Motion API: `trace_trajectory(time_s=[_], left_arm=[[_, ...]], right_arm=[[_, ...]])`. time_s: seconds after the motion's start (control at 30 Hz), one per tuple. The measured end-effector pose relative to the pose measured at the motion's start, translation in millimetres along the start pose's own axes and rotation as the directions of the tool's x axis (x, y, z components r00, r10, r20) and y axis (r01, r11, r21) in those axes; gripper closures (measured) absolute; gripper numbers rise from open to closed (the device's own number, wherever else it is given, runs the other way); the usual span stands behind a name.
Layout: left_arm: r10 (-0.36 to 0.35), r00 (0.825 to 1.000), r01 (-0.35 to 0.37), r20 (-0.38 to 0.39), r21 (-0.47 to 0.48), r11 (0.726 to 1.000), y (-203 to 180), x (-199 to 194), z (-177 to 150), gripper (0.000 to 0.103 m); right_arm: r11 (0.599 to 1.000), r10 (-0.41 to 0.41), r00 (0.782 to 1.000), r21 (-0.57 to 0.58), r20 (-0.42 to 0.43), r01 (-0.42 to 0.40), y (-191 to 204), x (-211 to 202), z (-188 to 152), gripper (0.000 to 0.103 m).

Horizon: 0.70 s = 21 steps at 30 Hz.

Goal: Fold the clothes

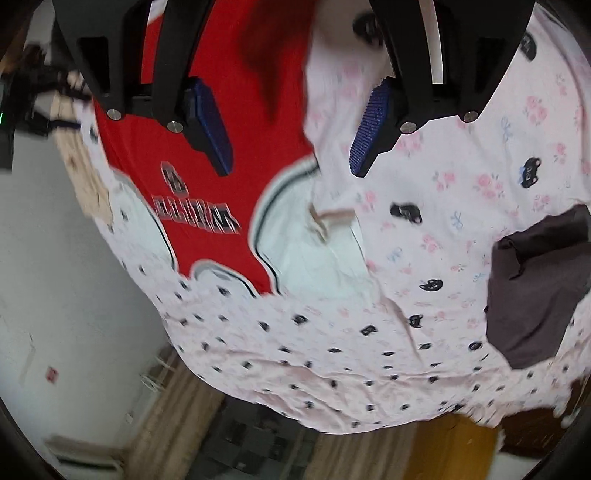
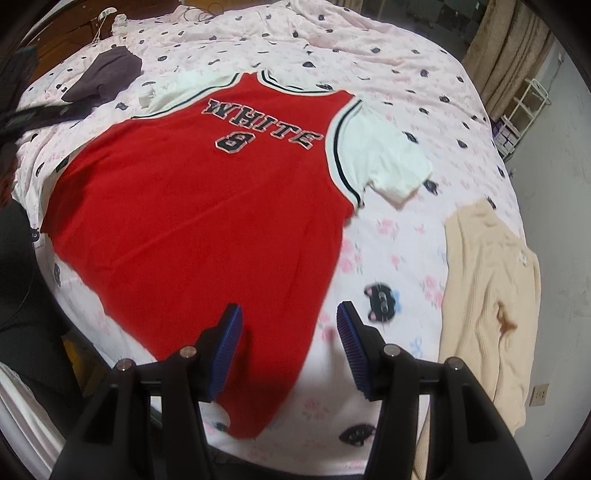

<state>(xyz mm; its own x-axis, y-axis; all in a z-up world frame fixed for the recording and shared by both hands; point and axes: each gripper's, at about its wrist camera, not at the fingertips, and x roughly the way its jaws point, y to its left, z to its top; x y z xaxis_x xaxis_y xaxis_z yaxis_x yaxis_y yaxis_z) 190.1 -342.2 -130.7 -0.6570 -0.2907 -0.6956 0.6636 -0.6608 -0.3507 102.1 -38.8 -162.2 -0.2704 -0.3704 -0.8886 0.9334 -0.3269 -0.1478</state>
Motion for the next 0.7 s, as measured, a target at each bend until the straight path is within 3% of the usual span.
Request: trace_trajectory(time_s=[0.07, 0.23, 0.5, 0.7], left_arm=[[-0.024, 1.000, 0.025, 0.011, -0.097, 0.995, 15.8, 16.6, 16.1, 0.042], [-0.045, 0.999, 0.047, 0.012, -0.211, 0.976, 38.9, 46.7, 27.3, 0.042], [-0.109, 0.994, 0.103, 0.007, -0.376, 0.921, 60.9, 66.8, 12.7, 0.043], [-0.205, 0.978, 0.206, 0.047, -0.401, 0.892, 53.3, 70.0, 10.5, 0.042]], right_arm=[[1.000, 0.001, 1.000, -0.022, 0.006, -0.001, 4.9, 2.3, 12.2, 0.048], [0.993, -0.004, 0.999, -0.118, 0.034, 0.008, 25.5, 7.2, 62.0, 0.048], [0.976, -0.002, 0.997, -0.216, 0.082, 0.020, 60.6, 19.5, 142.8, 0.048], [0.974, 0.004, 0.995, -0.228, 0.096, 0.018, 81.5, 34.2, 180.9, 0.048]])
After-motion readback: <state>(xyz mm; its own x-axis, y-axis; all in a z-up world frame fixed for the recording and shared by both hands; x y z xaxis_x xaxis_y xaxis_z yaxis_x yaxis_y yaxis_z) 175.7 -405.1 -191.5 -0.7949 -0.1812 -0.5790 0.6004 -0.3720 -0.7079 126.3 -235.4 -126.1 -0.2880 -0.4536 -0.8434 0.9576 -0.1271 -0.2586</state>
